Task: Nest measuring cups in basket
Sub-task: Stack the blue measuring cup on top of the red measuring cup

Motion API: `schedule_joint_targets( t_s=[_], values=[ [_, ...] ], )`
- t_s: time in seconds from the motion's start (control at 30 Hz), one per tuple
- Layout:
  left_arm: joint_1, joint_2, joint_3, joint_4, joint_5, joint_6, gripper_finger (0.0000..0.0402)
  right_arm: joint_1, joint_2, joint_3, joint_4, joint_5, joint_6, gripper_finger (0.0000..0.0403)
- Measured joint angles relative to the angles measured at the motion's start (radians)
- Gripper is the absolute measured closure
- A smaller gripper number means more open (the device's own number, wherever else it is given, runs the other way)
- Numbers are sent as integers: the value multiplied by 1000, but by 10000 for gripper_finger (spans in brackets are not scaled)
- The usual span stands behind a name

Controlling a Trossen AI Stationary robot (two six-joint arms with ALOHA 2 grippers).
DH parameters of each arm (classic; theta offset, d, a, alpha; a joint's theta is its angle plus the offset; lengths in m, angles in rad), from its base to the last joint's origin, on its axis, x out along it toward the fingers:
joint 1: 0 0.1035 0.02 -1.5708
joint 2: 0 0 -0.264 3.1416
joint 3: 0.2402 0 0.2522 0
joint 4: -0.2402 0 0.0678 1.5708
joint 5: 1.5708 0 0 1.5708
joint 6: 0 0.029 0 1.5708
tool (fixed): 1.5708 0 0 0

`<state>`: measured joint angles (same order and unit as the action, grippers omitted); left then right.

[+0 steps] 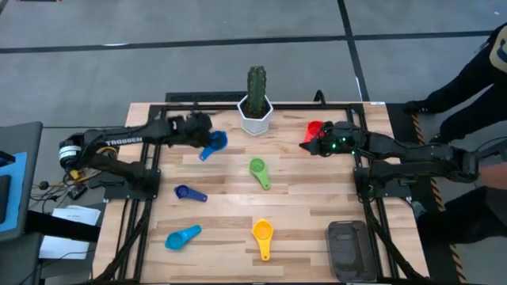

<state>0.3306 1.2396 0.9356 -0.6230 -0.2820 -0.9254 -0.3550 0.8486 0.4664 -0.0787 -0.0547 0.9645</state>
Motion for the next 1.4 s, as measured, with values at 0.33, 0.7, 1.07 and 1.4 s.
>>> schedule_joint_targets(
  t_s=[0.33,0.7,1.07,1.4],
  values=[
    [-269,102,0,280,-119,-106,401,116,-6,0,27,0,-100,196],
    [-298,311,0,726,-126,-142,401,236,3,0,164,81,-30,184],
    [-230,463,133,909,-137,-125,401,307,7,0,134,251,35,211],
    [-162,616,416,833,-29,-116,401,293,89,0,250,283,41,215]
  ],
)
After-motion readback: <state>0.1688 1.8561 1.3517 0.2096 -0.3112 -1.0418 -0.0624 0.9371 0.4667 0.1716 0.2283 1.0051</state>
